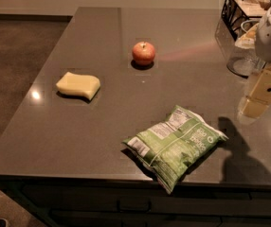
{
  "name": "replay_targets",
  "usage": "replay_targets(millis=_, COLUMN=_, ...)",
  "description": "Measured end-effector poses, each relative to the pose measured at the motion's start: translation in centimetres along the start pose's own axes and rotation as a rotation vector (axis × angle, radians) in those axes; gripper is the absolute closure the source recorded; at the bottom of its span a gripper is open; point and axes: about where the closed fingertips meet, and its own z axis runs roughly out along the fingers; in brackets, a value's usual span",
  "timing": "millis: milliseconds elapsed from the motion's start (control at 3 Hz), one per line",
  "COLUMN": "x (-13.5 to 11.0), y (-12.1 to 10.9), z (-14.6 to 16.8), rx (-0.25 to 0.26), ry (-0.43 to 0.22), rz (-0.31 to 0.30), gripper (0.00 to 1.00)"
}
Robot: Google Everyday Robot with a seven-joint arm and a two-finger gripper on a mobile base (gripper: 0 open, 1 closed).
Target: Move apple near green jalapeno chip bag
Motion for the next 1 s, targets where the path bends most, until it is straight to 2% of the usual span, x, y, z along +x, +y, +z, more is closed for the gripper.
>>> replay_targets(millis=333, x=-0.5, y=-0.3, z=0.0, rx=0.012, ry=-0.005, rz=0.005, gripper=0.00)
replay_targets(millis=667, x=-2.5, y=-1.7, z=1.1, rx=0.022, ry=-0.022, rz=0.027, gripper=0.00)
replay_targets(millis=1000, x=-4.9, y=-3.9, z=3.3, rx=0.010, ry=-0.041, rz=0.075, gripper=0.00)
